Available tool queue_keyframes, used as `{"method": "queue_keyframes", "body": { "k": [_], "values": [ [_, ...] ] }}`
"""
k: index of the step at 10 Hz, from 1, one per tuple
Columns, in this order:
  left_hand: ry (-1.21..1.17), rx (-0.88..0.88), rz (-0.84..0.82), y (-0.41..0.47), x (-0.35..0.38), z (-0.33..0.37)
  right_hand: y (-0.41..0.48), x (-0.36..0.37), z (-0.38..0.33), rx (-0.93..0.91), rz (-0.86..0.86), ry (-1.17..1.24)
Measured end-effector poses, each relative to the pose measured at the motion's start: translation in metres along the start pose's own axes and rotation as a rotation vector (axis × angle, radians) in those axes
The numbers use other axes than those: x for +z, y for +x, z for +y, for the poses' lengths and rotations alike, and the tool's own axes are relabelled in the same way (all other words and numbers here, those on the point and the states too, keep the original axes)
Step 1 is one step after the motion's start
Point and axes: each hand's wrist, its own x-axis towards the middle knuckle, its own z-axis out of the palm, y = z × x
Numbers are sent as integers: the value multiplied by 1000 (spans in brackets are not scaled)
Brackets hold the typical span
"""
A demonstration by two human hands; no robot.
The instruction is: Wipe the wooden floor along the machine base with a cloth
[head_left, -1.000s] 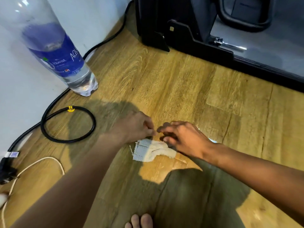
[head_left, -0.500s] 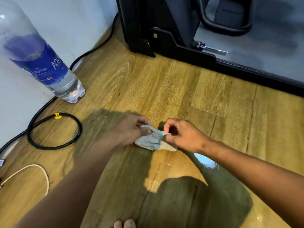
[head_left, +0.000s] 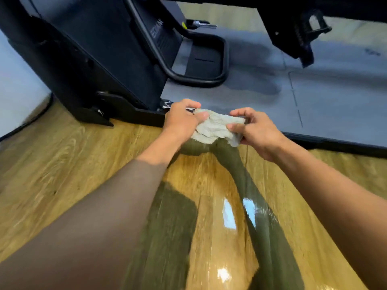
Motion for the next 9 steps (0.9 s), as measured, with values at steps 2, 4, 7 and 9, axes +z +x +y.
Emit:
{"method": "queue_keyframes", "body": {
  "k": [2,4,7,9],
  "values": [
    [207,79,-21,49,68,-5,64,-34,19,23,205,-67],
    [775,450,8,54,89,-23,71,-33,42,-325,358,-788],
    [1378,539,-69,44,87,-25,45,-39,62,-624,360,-1207],
    [770,221,-175,26,70,13,11,-46,34,-372,345,-591]
  ]
}}
